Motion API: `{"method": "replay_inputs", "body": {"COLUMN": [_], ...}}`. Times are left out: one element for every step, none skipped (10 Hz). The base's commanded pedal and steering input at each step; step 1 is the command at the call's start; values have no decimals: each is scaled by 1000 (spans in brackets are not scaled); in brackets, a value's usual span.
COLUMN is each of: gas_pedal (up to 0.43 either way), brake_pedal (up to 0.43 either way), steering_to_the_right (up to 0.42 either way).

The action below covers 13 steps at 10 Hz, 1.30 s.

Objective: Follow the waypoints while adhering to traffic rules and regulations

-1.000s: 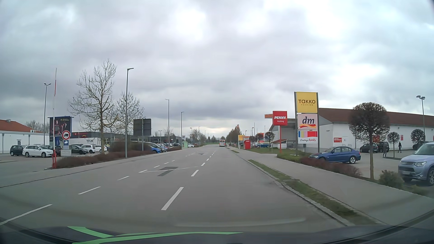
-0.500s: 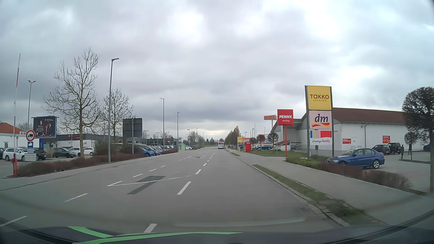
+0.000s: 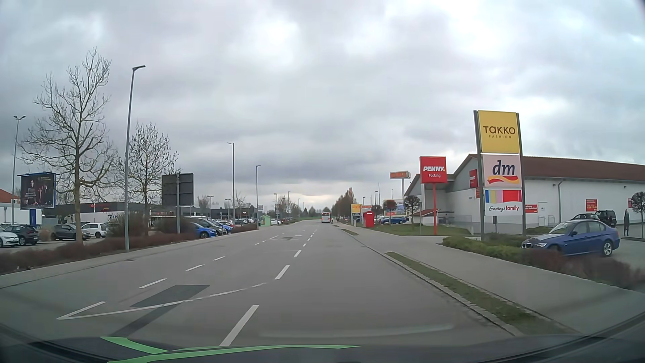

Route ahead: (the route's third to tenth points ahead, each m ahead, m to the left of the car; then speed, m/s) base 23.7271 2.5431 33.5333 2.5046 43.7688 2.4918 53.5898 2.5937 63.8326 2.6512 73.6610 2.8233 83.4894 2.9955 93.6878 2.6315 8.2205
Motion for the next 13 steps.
{"method": "replay_inputs", "body": {"gas_pedal": [118,118,110,87,87,87,87,87,98,98,98,98,110], "brake_pedal": [0,0,0,0,0,0,0,0,0,0,0,0,0], "steering_to_the_right": [7,7,6,3,3,3,3,3,3,3,3,3,3]}}
